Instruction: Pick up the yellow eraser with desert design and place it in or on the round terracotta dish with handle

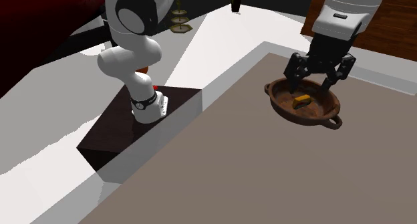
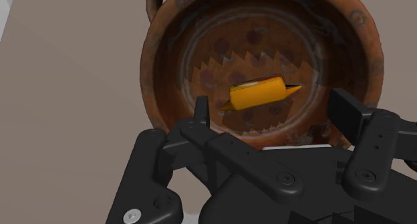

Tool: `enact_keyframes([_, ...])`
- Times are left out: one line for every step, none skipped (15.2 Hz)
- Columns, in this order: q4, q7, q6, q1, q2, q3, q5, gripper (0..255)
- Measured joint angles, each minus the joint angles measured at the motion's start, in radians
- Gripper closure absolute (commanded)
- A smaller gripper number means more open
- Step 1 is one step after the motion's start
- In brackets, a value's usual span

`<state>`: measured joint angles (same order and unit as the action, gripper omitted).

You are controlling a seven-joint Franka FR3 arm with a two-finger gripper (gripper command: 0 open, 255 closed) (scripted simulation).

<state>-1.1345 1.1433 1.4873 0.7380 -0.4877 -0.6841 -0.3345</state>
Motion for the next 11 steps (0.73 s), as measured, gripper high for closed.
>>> enact_keyframes([0.0, 0.0, 0.0, 0.0, 0.0, 0.0, 0.0, 0])
enact_keyframes([0.0, 0.0, 0.0, 0.0, 0.0, 0.0, 0.0, 0])
enact_keyframes([0.0, 0.0, 0.0, 0.0, 0.0, 0.0, 0.0, 0])
enact_keyframes([0.029, 0.0, -0.021, 0.01, -0.007, 0.001, -0.004, 0])
enact_keyframes([0.087, -0.003, -0.057, 0.031, -0.028, 0.005, -0.016, 0])
enact_keyframes([0.158, -0.009, -0.104, 0.056, -0.049, 0.01, -0.029, 0])
enact_keyframes([0.233, -0.014, -0.15, 0.086, -0.076, 0.017, -0.045, 0])
enact_keyframes([0.278, -0.015, -0.178, 0.105, -0.092, 0.021, -0.054, 0])
enact_keyframes([0.292, -0.015, -0.189, 0.111, -0.095, 0.022, -0.056, 0])
enact_keyframes([0.3, -0.015, -0.194, 0.115, -0.098, 0.022, -0.058, 0])
enact_keyframes([0.305, -0.016, -0.197, 0.117, -0.099, 0.023, -0.059, 0])
